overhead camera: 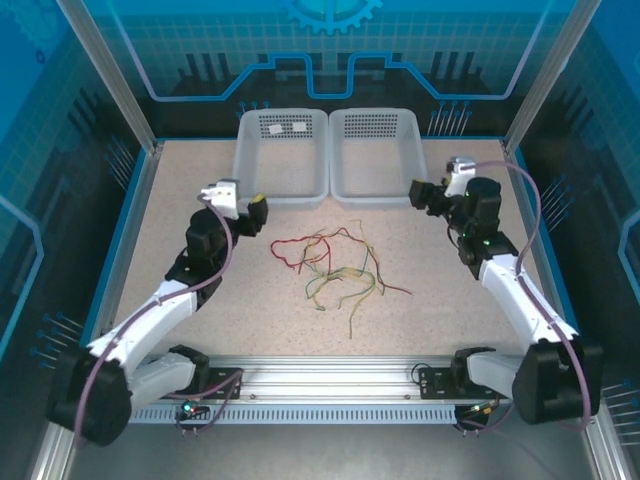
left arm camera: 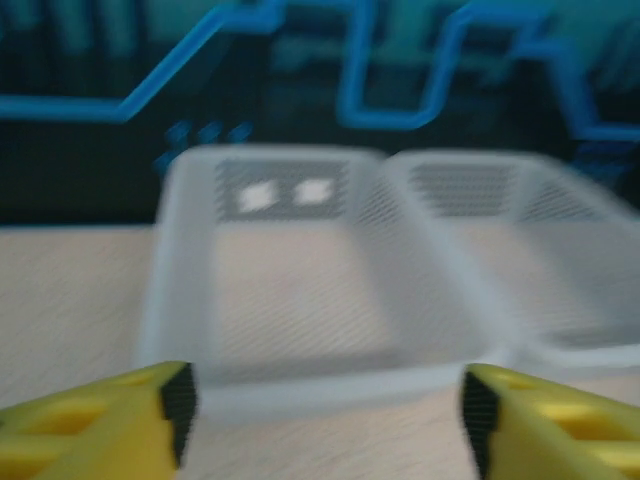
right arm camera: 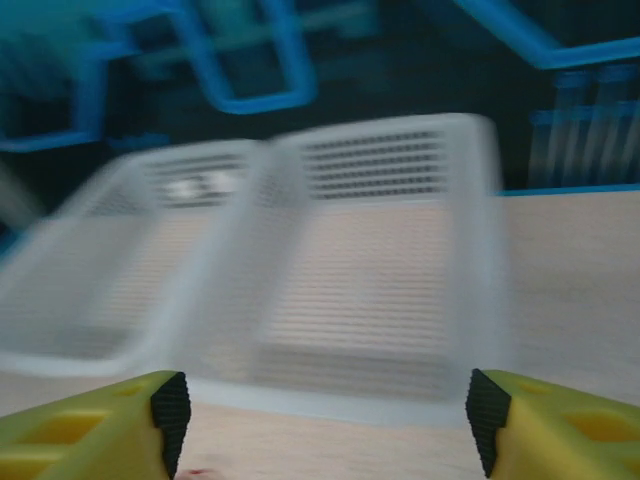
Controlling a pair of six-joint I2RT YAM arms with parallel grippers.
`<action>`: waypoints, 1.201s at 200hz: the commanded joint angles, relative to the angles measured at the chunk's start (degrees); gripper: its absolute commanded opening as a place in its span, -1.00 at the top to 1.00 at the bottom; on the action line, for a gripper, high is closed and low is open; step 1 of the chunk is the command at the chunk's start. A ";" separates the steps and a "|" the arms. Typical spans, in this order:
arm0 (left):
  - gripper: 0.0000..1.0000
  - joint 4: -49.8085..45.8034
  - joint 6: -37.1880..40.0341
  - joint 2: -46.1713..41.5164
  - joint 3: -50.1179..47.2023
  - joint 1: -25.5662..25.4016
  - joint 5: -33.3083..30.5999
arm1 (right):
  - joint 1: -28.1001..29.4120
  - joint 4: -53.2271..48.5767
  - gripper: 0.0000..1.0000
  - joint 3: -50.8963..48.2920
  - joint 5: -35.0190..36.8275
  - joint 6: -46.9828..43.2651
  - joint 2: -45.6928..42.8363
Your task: Untangle the cables
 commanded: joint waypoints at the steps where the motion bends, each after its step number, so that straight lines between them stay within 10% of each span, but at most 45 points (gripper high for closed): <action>1: -0.15 -17.43 -6.57 0.74 1.95 -6.74 1.85 | 12.09 -20.04 -0.48 5.25 -5.99 -0.30 6.38; 20: -0.15 -22.01 -12.25 3.79 2.88 -8.75 5.56 | 18.27 -25.81 -0.47 9.43 -1.08 -0.39 12.12; 162: -0.26 -17.93 -9.29 19.02 2.93 -13.86 12.15 | 13.93 -28.51 -0.36 11.30 3.19 9.30 28.40; 240: -0.27 -17.14 -8.68 16.81 1.57 -13.94 8.79 | 15.54 -24.74 0.12 14.27 1.00 10.81 36.17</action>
